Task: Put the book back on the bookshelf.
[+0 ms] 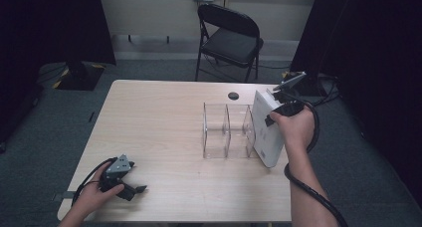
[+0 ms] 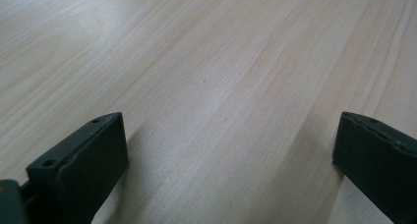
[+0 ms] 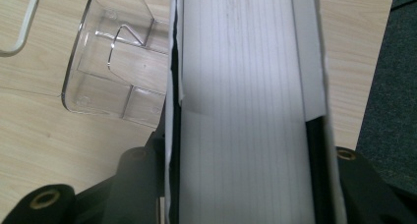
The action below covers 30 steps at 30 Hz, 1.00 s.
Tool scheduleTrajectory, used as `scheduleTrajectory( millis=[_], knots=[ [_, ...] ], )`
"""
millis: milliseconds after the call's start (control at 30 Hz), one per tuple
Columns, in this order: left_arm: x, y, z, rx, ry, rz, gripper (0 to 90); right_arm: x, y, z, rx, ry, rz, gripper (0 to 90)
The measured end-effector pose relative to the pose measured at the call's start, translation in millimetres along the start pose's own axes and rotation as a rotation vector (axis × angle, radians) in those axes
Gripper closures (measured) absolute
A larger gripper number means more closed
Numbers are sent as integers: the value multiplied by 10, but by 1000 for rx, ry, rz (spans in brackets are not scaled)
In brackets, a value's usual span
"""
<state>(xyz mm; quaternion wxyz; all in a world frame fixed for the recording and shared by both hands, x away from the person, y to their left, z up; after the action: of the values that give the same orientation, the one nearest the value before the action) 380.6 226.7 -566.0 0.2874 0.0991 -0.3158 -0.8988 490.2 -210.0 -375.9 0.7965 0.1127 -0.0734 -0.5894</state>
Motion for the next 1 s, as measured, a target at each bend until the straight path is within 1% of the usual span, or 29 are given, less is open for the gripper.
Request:
scheduleTrajectory(
  millis=[167,200,233,300,333,467,500,533,567,600,733,800,900,933,1000],
  knots=[
    [0,0,-1,0,-2,-2,0,-18,-49,-69,-1,-3,14,520],
    [0,1,-1,0,-2,-2,0,-20,-56,-68,3,1,3,520],
    [0,1,-1,1,-2,-1,0,-12,-63,-70,11,3,9,519],
    [3,4,-3,4,-2,3,0,-4,-83,-70,16,4,0,519],
    [0,1,-1,1,-2,-2,0,3,-94,-72,19,9,-1,517],
    [-1,0,-1,0,-1,-2,0,13,-143,-74,7,13,8,514],
    [0,1,-1,1,-2,-2,0,13,-151,-74,4,14,-1,512],
    [0,1,-1,1,-2,-2,0,21,-178,-75,-9,18,-5,511],
    [0,1,-1,1,-2,-2,0,21,-178,-75,-9,18,-5,511],
    [0,1,-1,0,-2,-2,0,34,-189,-78,-9,17,6,509],
    [0,1,-1,0,-2,-2,0,25,-226,-75,-34,15,19,505],
    [0,0,-1,0,-1,-2,0,23,-239,-78,-50,13,34,501],
    [0,0,-1,0,-1,-2,0,35,-270,-87,-95,7,54,497],
    [0,0,0,0,-1,-2,0,30,-278,-88,-107,12,52,495],
    [0,0,0,1,-1,-2,0,29,-283,-95,-126,13,68,491]
  ],
)
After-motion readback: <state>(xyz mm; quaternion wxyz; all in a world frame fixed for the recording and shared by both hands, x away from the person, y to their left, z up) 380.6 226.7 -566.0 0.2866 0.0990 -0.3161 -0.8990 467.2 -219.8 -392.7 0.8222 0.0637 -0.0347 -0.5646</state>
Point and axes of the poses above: each handheld gripper's, and its own axes: z roughly backward along the jaws, y roughly out of its top, x roughly to its right, the point moved 9 cm from there along -z, roughly forward along the jaws, and after that the axes turned 7 degrees about -x, right-handed, at the moved point
